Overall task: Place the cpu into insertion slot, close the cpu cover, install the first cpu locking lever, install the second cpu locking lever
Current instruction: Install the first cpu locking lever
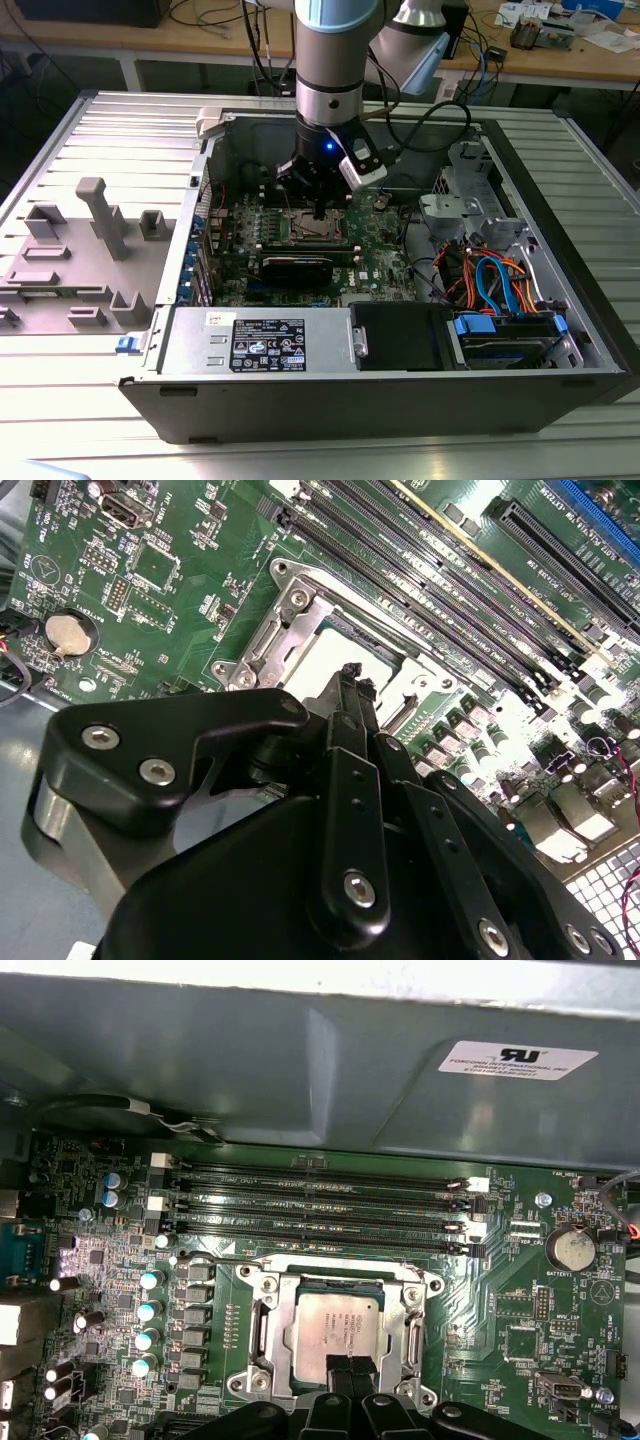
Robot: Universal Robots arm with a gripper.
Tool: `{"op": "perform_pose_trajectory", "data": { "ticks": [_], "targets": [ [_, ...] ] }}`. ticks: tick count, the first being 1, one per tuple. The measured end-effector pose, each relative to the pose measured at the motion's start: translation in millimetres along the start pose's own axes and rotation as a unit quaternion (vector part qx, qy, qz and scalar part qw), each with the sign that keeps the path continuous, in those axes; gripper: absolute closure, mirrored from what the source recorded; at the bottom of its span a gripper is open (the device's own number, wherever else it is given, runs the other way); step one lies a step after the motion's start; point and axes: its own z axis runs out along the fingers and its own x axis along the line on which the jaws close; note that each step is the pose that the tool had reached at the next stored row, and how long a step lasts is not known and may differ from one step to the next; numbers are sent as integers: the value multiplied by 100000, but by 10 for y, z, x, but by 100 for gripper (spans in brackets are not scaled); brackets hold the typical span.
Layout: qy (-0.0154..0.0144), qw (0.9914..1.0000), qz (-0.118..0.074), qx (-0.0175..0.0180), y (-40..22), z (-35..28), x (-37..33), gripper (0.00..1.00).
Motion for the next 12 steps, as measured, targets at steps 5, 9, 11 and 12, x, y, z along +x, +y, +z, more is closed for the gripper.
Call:
{"op": "perform_pose_trajectory", "data": {
  "ticks": [5, 9, 11, 12],
  "targets": [
    [17, 100000, -2, 1, 1, -50, -1, 89],
    [35, 100000, -1, -9, 3, -134, -3, 89],
    [65, 100000, 1, -9, 4, -187, -3, 89],
    [65, 100000, 0, -11, 4, -206, -4, 89]
  ]
}}
